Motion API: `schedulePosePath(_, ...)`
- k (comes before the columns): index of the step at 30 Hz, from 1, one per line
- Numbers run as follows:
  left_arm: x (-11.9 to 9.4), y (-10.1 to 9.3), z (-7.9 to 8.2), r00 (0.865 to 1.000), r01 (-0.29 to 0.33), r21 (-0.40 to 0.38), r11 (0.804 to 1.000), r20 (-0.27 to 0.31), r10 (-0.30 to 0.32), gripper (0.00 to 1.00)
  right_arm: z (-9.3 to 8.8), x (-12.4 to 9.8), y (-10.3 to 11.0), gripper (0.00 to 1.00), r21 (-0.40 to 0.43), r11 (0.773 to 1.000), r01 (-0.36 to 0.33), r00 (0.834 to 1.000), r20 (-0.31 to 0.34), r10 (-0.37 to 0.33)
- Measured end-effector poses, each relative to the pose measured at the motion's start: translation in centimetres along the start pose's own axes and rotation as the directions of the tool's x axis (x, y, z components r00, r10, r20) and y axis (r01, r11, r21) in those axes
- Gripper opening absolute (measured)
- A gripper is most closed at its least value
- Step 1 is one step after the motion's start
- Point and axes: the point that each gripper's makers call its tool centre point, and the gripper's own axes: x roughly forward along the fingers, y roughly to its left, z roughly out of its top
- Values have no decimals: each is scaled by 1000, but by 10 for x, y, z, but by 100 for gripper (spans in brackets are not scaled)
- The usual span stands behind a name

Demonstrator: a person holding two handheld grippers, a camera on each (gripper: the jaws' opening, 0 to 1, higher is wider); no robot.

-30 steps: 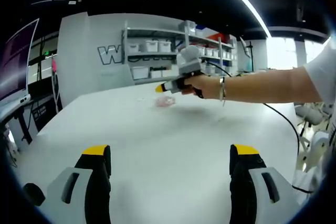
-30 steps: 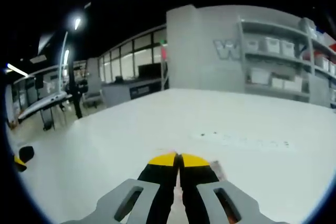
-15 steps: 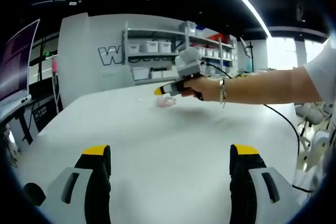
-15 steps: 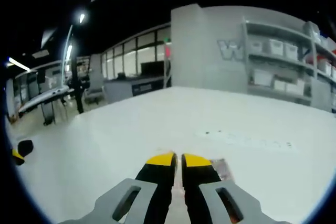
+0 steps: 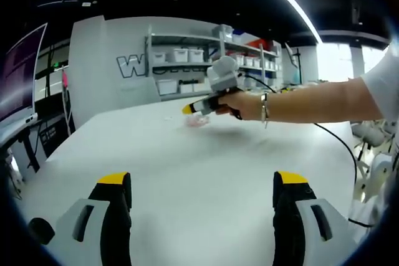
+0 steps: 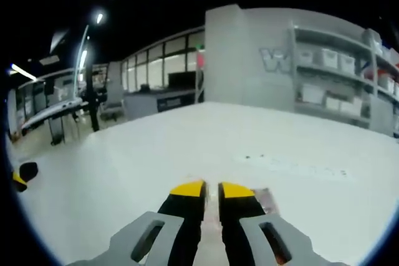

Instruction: Open the resealable bag by pulling the two sides of the seal apart until the entire bag opening is separated and visibly accessible.

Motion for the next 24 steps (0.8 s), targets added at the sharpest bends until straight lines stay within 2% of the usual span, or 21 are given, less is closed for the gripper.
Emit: schedulePosePath(24,-4,0,1,1000,-8,11,1000,2,8,92,1,-2,5,18,-37,999,-1,1000,-6,1)
